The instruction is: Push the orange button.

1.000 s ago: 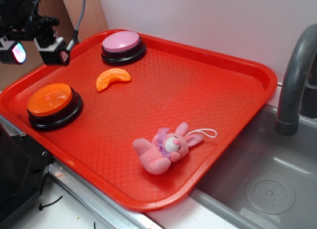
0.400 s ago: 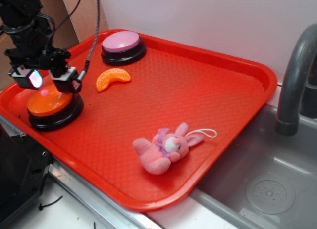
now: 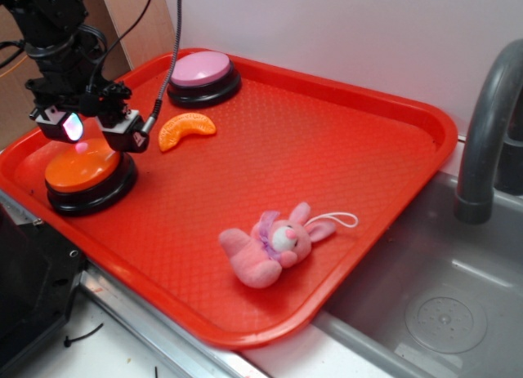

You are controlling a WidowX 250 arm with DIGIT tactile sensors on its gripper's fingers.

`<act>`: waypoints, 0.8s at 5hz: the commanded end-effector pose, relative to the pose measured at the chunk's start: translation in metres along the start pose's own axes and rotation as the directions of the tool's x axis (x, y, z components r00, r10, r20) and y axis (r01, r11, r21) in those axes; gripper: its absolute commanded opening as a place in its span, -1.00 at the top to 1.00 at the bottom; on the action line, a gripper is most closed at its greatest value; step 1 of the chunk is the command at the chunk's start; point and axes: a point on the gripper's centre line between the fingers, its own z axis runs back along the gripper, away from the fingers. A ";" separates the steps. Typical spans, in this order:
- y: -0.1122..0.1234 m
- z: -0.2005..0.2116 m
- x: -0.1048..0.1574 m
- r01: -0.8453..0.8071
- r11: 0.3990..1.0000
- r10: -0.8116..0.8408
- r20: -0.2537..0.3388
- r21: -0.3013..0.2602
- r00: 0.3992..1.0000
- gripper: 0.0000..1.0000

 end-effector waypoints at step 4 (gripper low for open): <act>0.008 0.077 0.007 0.031 0.999 -0.033 0.048 0.029 0.998 -1.00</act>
